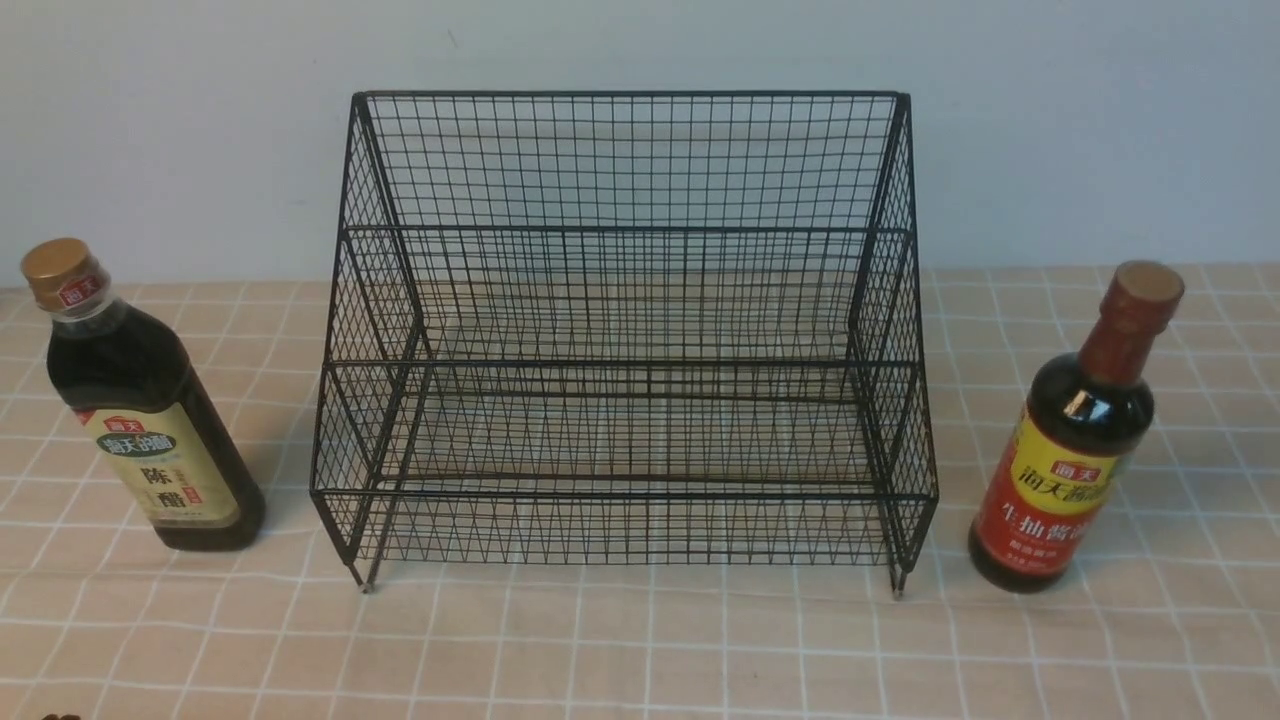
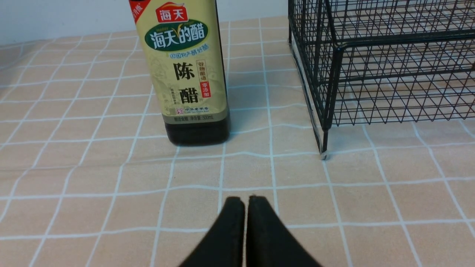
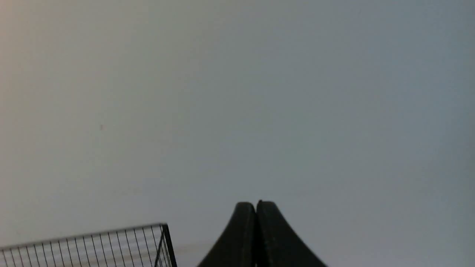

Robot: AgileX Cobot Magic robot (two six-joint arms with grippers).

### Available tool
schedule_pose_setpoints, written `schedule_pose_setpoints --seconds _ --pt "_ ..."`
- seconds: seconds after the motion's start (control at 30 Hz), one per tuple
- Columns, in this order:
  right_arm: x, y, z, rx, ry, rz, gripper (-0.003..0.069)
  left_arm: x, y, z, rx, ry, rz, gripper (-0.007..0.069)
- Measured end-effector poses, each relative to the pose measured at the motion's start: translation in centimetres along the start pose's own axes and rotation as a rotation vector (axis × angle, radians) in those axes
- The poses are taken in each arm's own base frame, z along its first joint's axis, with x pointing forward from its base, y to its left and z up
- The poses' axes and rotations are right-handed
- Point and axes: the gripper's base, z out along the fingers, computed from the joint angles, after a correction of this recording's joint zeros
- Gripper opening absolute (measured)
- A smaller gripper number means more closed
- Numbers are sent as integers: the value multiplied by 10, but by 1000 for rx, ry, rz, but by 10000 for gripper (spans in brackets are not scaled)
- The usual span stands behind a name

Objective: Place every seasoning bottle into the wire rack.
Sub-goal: Use the right arm to grab the condiment bottle closest to it

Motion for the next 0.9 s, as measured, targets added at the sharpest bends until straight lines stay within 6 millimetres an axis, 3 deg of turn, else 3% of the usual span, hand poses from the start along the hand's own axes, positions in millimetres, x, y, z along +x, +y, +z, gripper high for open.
schedule_pose_setpoints --seconds 0.33,0.47,0.6,0.73,0.9 --pt "-8 8 83 -31 366 -178 25 0 0 0 0 0 0 -7" --pt "-12 13 101 -63 421 -161 65 0 0 0 0 0 0 -7" --pt "-11 22 115 -140 449 -154 175 0 0 0 0 0 0 -7" --pt "2 37 125 -244 487 -157 340 0 0 0 0 0 0 -7" --pt "15 45 137 -294 493 -235 494 0 0 0 0 0 0 -7"
